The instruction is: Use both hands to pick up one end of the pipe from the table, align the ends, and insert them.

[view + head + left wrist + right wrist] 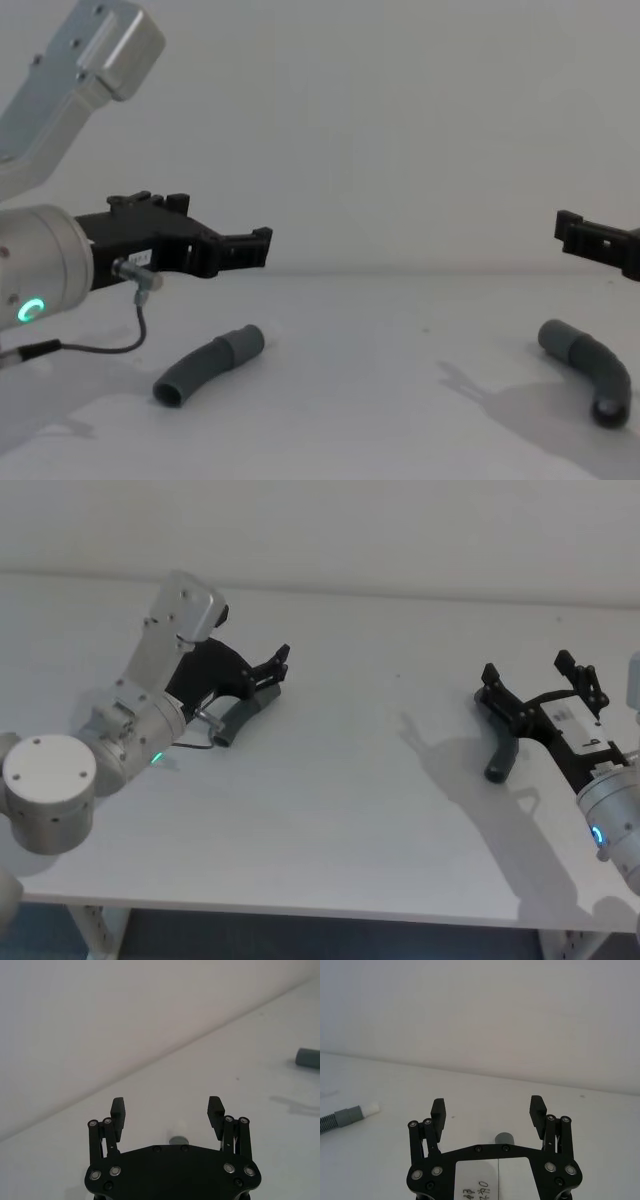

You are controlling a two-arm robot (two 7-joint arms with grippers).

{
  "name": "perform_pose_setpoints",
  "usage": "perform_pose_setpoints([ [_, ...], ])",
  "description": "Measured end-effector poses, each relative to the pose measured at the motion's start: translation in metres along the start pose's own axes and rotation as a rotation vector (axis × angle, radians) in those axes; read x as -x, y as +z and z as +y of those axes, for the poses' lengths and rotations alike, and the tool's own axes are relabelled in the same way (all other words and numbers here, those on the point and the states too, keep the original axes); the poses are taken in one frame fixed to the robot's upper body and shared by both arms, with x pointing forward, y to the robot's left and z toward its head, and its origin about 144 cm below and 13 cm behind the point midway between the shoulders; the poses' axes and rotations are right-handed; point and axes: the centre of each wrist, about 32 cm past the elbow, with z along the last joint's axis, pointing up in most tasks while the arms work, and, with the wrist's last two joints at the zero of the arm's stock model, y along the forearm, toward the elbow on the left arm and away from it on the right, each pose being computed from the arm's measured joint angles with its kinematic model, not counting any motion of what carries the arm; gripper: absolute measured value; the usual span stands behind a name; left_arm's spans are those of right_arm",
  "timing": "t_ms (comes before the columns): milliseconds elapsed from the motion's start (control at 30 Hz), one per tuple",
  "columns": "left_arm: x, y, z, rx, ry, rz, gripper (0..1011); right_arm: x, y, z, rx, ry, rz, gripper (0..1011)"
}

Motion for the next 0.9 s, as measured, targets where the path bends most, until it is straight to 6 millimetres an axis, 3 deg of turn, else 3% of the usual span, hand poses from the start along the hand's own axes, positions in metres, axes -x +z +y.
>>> perform_pose_setpoints([
  [467,-0.023,0.022,0.007,-0.155,-0.121,0.013,1000,0.0,0.0,0.0,0.0,0.0,0.0,1001],
  [900,-0.04,0.024,0.007,-0.23,-0.189,0.05,1000,0.0,0.0,0.0,0.0,0.0,0.0,1001],
])
